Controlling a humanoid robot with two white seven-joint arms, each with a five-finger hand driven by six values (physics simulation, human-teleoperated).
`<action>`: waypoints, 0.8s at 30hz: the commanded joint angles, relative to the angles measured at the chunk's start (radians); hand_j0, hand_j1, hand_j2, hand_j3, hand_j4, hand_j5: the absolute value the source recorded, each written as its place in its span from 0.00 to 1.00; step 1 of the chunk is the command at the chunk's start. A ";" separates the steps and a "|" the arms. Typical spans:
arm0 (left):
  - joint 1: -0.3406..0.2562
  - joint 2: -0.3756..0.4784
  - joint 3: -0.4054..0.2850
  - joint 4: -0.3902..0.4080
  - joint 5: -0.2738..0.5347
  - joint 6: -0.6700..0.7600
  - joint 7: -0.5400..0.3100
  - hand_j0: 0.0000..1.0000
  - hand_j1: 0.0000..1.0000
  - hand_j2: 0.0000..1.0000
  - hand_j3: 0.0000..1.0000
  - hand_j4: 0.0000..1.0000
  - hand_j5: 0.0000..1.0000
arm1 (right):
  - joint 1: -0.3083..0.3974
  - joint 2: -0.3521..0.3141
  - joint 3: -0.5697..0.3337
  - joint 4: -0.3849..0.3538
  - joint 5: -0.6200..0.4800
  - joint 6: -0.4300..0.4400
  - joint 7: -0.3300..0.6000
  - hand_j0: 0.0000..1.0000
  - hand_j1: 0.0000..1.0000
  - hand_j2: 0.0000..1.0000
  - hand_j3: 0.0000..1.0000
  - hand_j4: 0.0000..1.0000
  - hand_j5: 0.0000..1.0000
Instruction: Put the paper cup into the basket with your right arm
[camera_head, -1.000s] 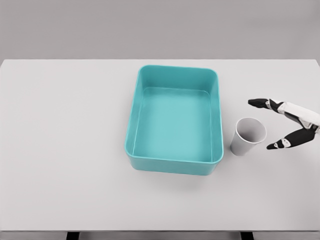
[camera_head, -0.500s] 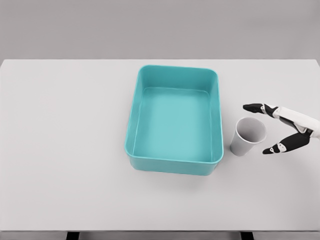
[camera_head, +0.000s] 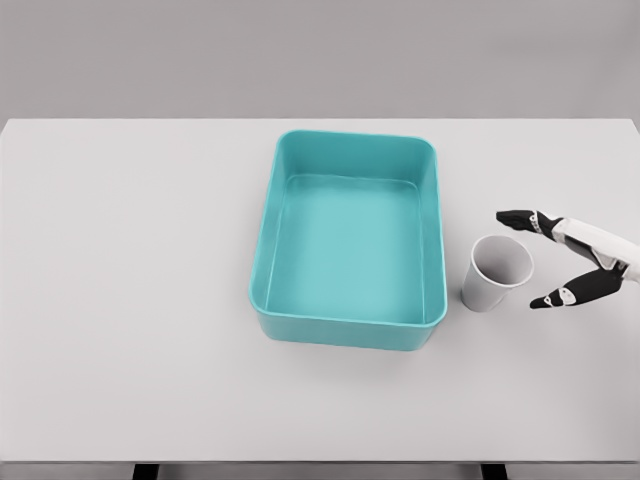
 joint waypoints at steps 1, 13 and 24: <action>0.000 0.000 0.000 0.000 0.000 0.000 0.001 1.00 1.00 1.00 1.00 1.00 1.00 | 0.000 0.006 0.006 0.011 -0.005 0.002 0.000 1.00 1.00 1.00 1.00 1.00 1.00; 0.000 0.000 0.000 0.000 0.000 0.000 0.001 1.00 1.00 1.00 1.00 1.00 1.00 | -0.002 0.033 0.014 -0.007 -0.005 0.006 0.000 1.00 1.00 1.00 1.00 1.00 1.00; 0.000 0.000 0.000 0.000 0.000 0.000 -0.001 1.00 1.00 1.00 1.00 1.00 1.00 | -0.017 0.036 0.015 -0.005 -0.005 0.015 0.000 1.00 1.00 1.00 1.00 1.00 1.00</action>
